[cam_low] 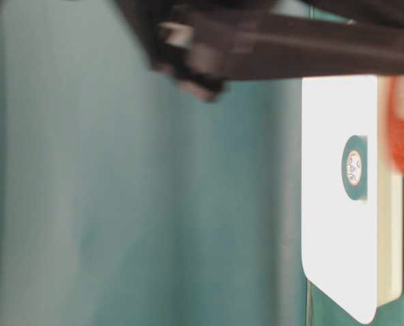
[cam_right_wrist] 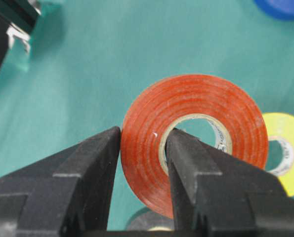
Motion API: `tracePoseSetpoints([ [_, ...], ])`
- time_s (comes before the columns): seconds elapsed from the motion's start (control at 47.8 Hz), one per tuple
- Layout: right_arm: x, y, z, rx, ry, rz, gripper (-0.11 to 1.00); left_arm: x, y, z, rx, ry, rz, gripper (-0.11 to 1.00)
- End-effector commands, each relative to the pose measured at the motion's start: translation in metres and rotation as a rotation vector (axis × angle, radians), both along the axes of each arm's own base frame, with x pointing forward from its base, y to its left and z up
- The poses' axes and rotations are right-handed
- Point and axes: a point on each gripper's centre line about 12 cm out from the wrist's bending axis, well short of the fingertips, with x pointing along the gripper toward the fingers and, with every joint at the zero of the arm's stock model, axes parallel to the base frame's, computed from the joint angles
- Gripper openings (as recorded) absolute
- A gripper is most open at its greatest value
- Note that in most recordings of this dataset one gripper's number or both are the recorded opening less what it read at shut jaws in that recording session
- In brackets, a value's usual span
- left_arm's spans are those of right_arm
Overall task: Pick up the tape from a random location and place it into the white case.
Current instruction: 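Lift the orange-red roll with the right gripper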
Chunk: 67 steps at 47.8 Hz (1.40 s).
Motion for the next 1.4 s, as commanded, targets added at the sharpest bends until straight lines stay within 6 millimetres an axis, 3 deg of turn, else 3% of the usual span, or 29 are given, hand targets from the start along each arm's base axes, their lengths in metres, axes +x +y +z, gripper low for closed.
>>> tracePoseSetpoints([
  [0.0,0.0,0.0,0.037,0.028,-0.065,-0.002,0.32,0.003,0.0,0.004,-0.005,-0.01,0.002,0.97],
  [0.543,-0.024,-0.012,0.106,0.039,-0.114,-0.003,0.32,0.003,0.0,0.004,-0.007,-0.011,0.003,0.97],
  [1.38,-0.028,-0.014,0.11,0.037,-0.109,-0.003,0.32,0.003,0.0,0.004,-0.007,-0.01,0.003,0.97],
])
